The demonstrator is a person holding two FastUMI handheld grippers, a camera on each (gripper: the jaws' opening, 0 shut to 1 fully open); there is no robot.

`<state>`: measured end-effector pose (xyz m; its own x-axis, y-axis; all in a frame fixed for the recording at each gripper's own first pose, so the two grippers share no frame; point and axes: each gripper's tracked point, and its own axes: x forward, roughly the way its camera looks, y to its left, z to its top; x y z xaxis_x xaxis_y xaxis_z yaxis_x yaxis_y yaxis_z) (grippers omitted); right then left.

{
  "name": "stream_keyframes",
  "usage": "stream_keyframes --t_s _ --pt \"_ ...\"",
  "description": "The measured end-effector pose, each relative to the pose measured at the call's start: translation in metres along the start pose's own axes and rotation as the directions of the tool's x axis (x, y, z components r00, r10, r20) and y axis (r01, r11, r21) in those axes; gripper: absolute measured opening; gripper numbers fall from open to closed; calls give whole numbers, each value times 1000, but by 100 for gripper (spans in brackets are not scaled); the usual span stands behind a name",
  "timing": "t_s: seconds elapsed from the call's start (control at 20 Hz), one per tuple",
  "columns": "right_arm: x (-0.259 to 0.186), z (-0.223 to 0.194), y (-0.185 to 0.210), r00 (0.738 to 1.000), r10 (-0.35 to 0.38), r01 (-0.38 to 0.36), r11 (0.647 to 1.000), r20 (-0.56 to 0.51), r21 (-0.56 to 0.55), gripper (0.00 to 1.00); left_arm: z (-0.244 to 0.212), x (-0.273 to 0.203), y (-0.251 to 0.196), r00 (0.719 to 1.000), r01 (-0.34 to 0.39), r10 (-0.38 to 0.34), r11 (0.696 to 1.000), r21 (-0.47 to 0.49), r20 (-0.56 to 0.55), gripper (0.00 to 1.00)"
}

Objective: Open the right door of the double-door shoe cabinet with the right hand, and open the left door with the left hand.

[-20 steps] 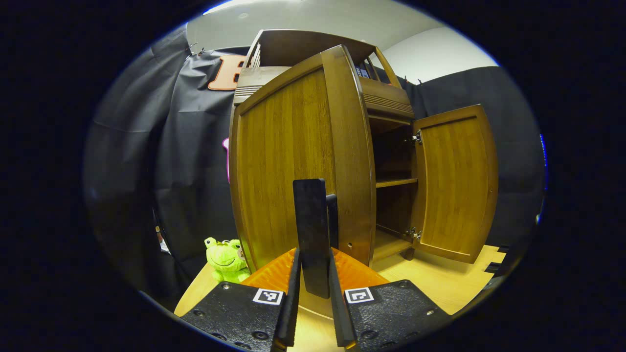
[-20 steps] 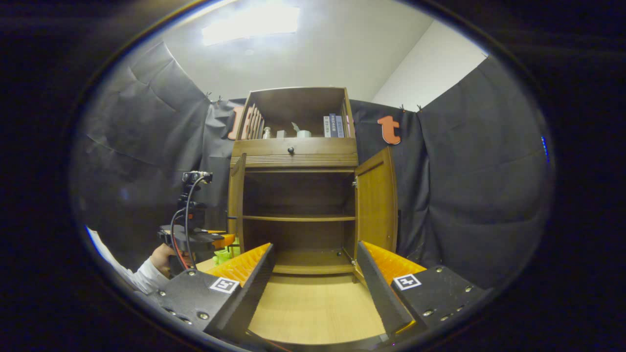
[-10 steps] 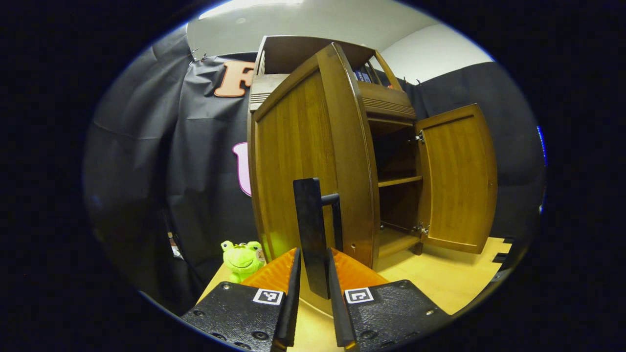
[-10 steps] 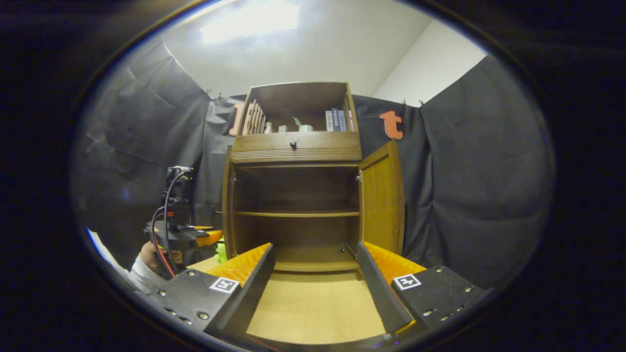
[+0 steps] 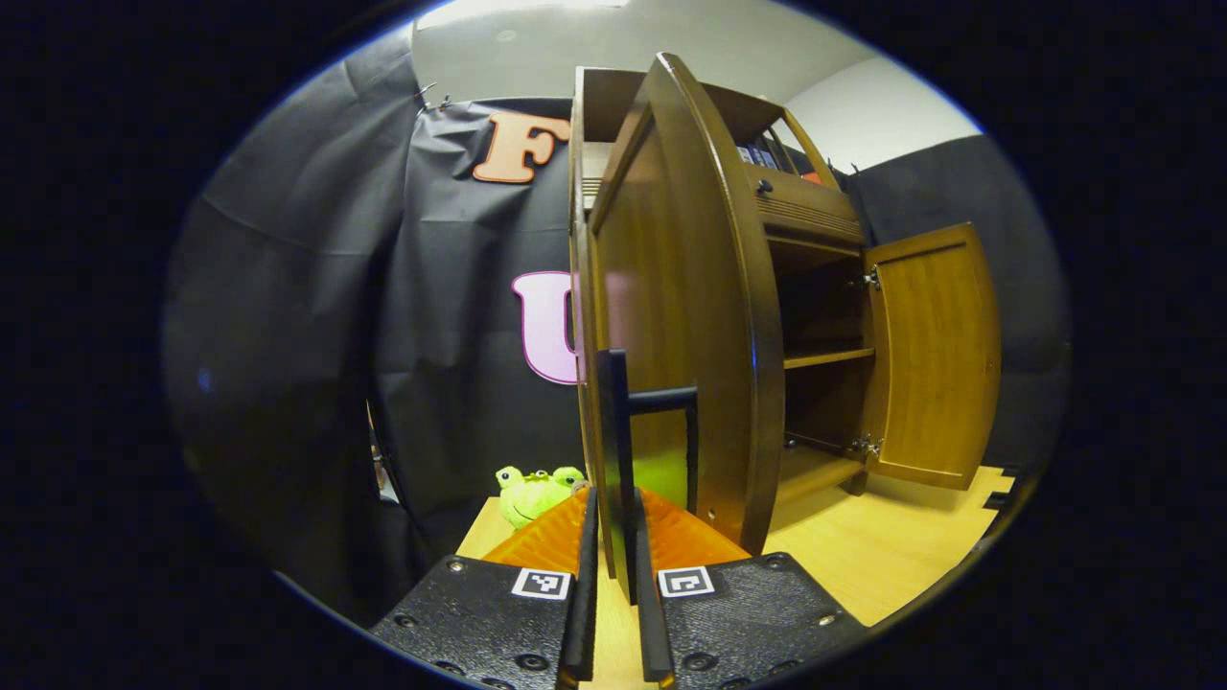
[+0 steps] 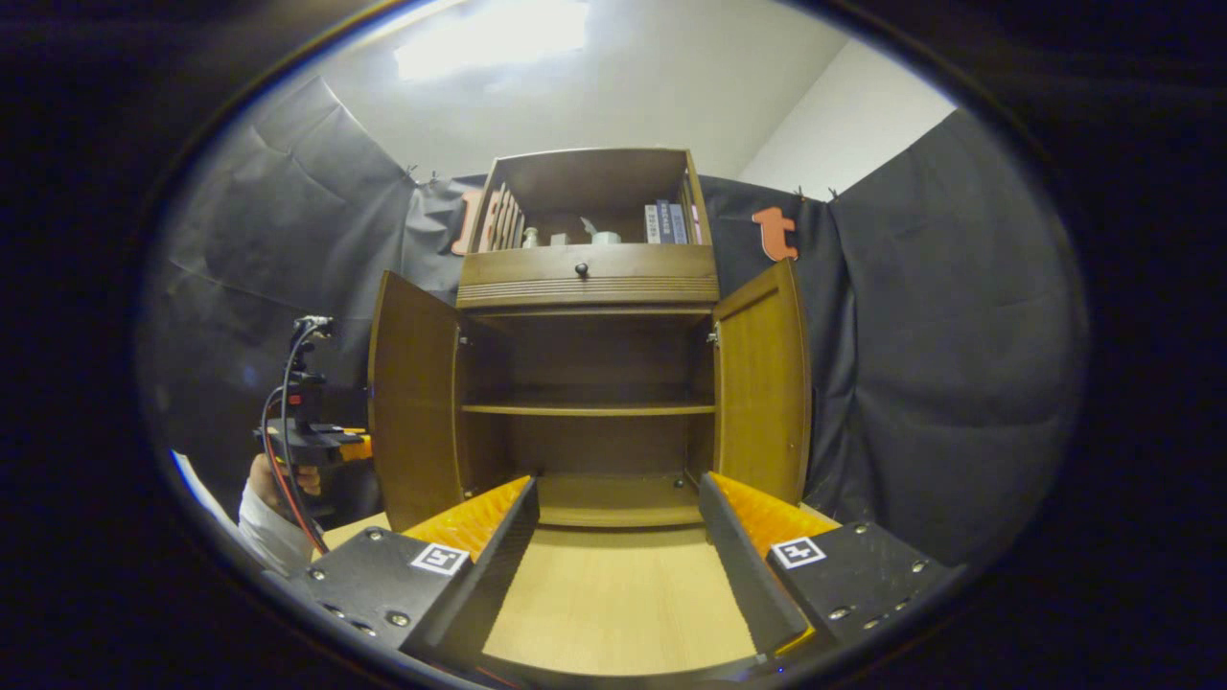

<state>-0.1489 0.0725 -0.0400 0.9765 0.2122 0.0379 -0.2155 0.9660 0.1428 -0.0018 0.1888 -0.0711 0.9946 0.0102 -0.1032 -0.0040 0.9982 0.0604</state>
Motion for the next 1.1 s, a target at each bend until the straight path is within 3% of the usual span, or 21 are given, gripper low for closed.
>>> stream_keyframes --t_s 0.3,0.35,0.45,0.55,0.6,0.75,0.95,1.0,1.1 --pt "11 -1 13 1000 -1 1 1000 -7 -14 94 0 1 26 996 84 -84 996 -25 4 19" --pt "13 0 15 1000 -1 1 1000 -9 -16 94 -1 -1 30 995 96 -96 995 -16 8 39" --pt "18 -1 21 1000 1 -1 1000 -10 -20 95 -3 0 34 993 118 -118 993 -22 -1 39" --pt "23 -3 26 1000 7 -7 1000 -15 -26 95 -2 0 35 993 119 -119 993 -18 0 46" --pt "25 -6 29 1000 11 -12 999 -20 -31 99 -2 -2 37 994 108 -108 994 -14 1 43" --pt "28 -8 32 999 19 -20 999 -25 -35 95 9 -20 29 993 112 -112 994 6 32 62" --pt "26 -11 33 999 39 -39 999 -26 -34 99 30 -42 35 996 9 -11 1000 26 91 75" --pt "23 -11 31 999 43 -43 998 -23 -34 95 31 -46 34 996 -16 14 1000 21 84 81" --pt "20 -7 25 999 42 -42 999 -6 -24 99 35 -53 33 994 -77 75 997 16 75 84"
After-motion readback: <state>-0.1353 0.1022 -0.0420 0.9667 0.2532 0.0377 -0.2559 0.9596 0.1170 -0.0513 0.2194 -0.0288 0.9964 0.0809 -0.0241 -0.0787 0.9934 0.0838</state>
